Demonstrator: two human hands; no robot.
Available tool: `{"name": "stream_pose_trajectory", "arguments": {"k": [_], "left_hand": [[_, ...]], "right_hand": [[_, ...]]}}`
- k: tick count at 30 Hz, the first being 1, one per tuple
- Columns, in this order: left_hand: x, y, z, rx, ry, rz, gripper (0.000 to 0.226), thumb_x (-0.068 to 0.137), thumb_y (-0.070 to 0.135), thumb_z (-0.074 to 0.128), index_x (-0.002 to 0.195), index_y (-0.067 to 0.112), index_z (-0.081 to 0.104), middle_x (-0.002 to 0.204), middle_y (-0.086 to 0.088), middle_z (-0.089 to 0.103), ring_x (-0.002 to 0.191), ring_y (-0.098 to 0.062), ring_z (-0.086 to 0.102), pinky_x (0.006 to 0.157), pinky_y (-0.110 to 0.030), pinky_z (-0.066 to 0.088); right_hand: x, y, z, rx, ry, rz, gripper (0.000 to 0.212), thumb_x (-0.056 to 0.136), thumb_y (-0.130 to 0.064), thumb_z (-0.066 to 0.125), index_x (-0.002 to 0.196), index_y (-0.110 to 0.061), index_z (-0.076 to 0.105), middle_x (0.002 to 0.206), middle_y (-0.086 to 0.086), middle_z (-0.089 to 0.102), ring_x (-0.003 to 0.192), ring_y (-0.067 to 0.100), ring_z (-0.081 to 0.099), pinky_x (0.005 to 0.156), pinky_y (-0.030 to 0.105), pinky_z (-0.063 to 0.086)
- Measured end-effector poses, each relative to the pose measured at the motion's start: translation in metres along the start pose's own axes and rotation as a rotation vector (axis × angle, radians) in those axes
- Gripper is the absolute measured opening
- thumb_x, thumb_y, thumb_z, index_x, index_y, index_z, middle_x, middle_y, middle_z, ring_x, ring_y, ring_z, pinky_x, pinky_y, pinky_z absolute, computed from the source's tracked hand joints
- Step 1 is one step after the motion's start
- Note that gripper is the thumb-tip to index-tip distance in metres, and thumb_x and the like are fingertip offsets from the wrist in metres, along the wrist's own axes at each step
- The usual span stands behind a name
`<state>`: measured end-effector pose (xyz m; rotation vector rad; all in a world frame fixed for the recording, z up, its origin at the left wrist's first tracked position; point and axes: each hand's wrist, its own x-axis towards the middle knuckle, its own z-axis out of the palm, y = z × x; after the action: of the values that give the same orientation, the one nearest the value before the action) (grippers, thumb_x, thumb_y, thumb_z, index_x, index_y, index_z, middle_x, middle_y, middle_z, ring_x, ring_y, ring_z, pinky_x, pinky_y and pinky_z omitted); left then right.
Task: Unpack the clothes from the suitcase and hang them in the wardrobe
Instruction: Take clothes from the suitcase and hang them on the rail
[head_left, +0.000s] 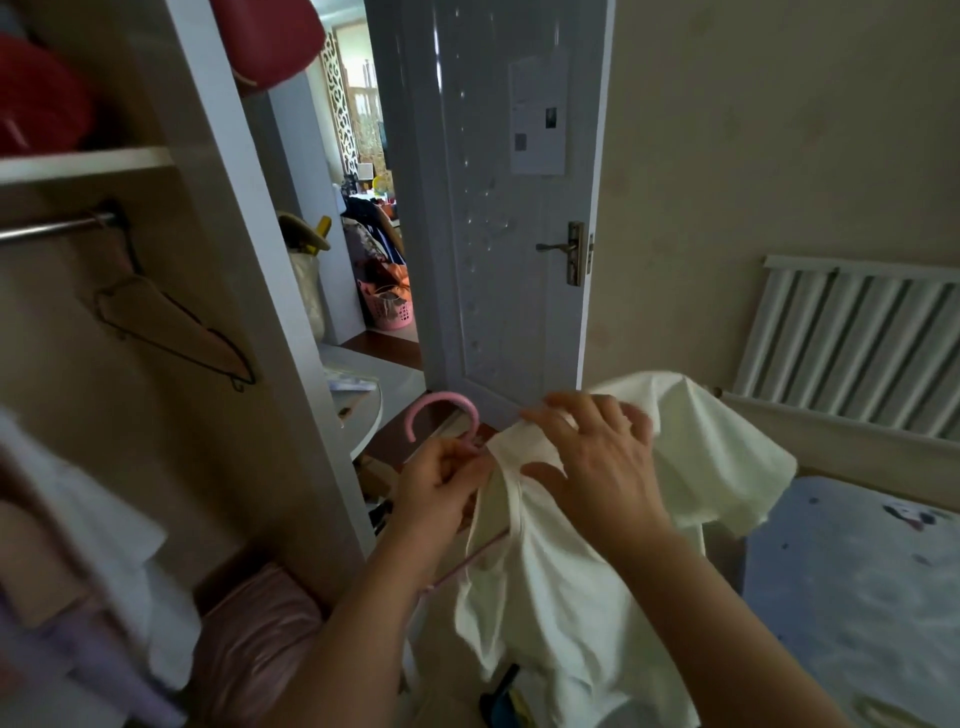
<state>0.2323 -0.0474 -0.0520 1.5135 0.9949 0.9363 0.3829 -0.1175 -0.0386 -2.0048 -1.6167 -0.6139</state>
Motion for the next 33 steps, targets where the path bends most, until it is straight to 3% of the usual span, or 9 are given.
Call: {"name": "stream_pose_trajectory", "arguments": {"k": [4,9,13,15,17,21,25,28,33], "left_hand": [[0.001,-0.002,0.002,0.043,-0.032,0.037,0.009,0.084,0.017,0.068,0.091,0.015,0.063,0.090,-0.001,0.069,0.089,-0.015,0.066,0.080,-0.028,0.052],[0.004,-0.012,0.002,0.171,-0.043,0.099,0.007,0.083,0.017,0.070,0.086,0.020,0.065,0.085,0.003,0.070,0.082,-0.012,0.067,0.083,-0.037,0.055],[0.010,-0.023,-0.004,0.316,0.330,0.263,0.010,0.084,0.037,0.064,0.092,0.032,0.059,0.093,0.013,0.062,0.090,-0.011,0.062,0.076,-0.032,0.055],[0.009,-0.030,-0.010,0.267,0.549,0.300,0.008,0.089,0.034,0.060,0.090,0.027,0.057,0.087,0.010,0.060,0.084,-0.015,0.062,0.070,-0.034,0.054],[0.009,-0.043,-0.013,0.229,0.637,0.272,0.011,0.091,0.032,0.058,0.085,0.022,0.057,0.081,0.004,0.063,0.077,-0.016,0.062,0.067,-0.036,0.053],[0.010,-0.070,-0.006,0.191,0.355,0.025,0.018,0.086,0.041,0.056,0.086,0.024,0.062,0.081,0.007,0.068,0.080,-0.013,0.066,0.074,-0.038,0.055],[0.013,-0.082,0.015,0.161,0.052,-0.129,0.039,0.075,0.056,0.065,0.100,0.026,0.065,0.091,0.007,0.069,0.086,-0.011,0.066,0.074,-0.030,0.055],[0.022,-0.090,0.022,0.436,0.081,-0.103,0.022,0.090,0.044,0.057,0.098,0.024,0.064,0.089,0.007,0.064,0.079,-0.008,0.059,0.061,-0.015,0.039],[0.021,-0.086,0.015,0.400,0.297,-0.157,0.010,0.092,0.022,0.056,0.092,0.021,0.066,0.090,0.007,0.064,0.089,-0.017,0.061,0.070,-0.026,0.045]], "right_hand": [[0.000,0.005,0.009,-0.029,0.018,0.000,0.029,0.069,-0.046,0.074,0.094,-0.035,0.066,0.102,-0.010,0.065,0.113,0.023,0.054,0.105,0.049,0.014],[-0.001,0.013,0.019,0.187,-0.253,0.054,0.020,0.091,-0.043,0.047,0.099,-0.030,0.060,0.096,-0.009,0.063,0.100,0.019,0.057,0.085,0.033,0.032],[-0.008,0.022,0.026,0.342,-0.146,0.222,0.013,0.090,-0.033,0.055,0.098,-0.026,0.063,0.095,-0.006,0.065,0.096,0.020,0.058,0.085,0.038,0.039],[-0.005,0.026,0.025,0.387,-0.069,0.277,0.013,0.090,-0.031,0.056,0.096,-0.022,0.063,0.092,-0.004,0.066,0.091,0.021,0.059,0.083,0.041,0.042],[0.001,0.028,0.019,0.416,-0.003,0.281,0.012,0.090,-0.030,0.057,0.094,-0.020,0.063,0.086,-0.006,0.064,0.085,0.021,0.060,0.081,0.043,0.045],[0.014,0.025,0.004,0.487,0.058,0.192,0.007,0.090,-0.026,0.059,0.092,-0.019,0.062,0.081,-0.010,0.058,0.080,0.019,0.058,0.077,0.042,0.047],[0.019,0.020,-0.011,0.530,-0.071,0.039,0.003,0.090,-0.026,0.059,0.092,-0.024,0.061,0.081,-0.012,0.059,0.073,0.009,0.055,0.063,0.014,0.038],[0.017,0.019,-0.018,0.545,-0.118,-0.010,0.008,0.089,-0.035,0.053,0.091,-0.030,0.059,0.081,-0.013,0.060,0.071,0.003,0.054,0.060,0.011,0.036],[0.018,0.036,-0.033,0.599,-0.050,0.057,0.004,0.090,-0.027,0.057,0.093,-0.027,0.059,0.082,-0.016,0.060,0.075,-0.003,0.055,0.061,0.009,0.037]]}}
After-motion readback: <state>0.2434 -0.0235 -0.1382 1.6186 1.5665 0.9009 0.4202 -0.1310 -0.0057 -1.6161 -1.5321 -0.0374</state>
